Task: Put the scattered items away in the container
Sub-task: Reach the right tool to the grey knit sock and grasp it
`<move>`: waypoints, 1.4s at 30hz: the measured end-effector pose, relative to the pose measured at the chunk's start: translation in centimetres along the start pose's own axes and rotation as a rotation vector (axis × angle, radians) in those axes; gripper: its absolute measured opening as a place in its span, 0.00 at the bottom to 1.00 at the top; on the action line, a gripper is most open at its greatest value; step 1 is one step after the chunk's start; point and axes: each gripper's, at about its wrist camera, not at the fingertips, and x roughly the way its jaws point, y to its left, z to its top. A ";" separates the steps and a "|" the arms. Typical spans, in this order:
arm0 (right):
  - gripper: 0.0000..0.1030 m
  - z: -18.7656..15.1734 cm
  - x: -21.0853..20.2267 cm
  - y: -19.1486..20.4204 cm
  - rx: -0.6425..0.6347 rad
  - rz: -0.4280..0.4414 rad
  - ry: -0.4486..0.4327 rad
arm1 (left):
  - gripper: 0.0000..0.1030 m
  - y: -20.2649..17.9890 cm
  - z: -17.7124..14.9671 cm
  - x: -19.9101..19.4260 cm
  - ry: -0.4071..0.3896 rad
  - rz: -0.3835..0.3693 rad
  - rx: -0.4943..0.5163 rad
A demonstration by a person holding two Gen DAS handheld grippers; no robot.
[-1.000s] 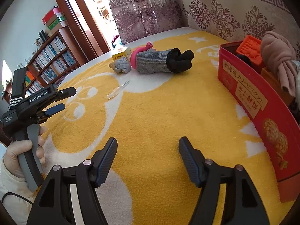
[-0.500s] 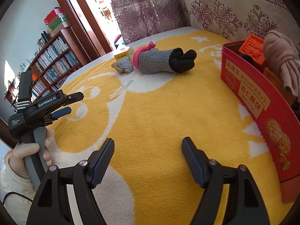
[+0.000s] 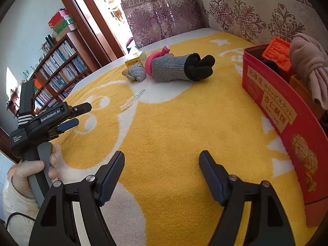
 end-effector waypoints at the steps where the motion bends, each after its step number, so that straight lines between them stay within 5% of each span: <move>1: 0.76 0.6 0.0 -0.2 0.010 -0.002 -0.001 | 0.80 -0.1 0.0 0.0 0.002 -0.003 0.001; 13: 0.76 10.3 2.6 0.8 -0.038 -0.126 -0.161 | 0.80 0.2 0.0 0.1 0.017 -0.012 -0.016; 19: 0.76 12.8 7.6 1.8 -0.159 -0.187 -0.104 | 0.80 0.2 -0.2 0.3 0.028 -0.017 -0.013; 27: 0.75 12.7 11.4 1.8 -0.273 -0.211 -0.033 | 0.80 0.2 -0.2 0.5 0.030 -0.017 -0.009; 32: 0.54 12.4 10.8 2.2 -0.285 -0.220 -0.045 | 0.80 0.1 -0.3 0.6 0.027 -0.006 0.008; 42: 0.44 10.7 4.0 1.1 -0.145 -0.120 -0.128 | 0.80 -1.5 -0.6 0.7 0.024 -0.024 0.072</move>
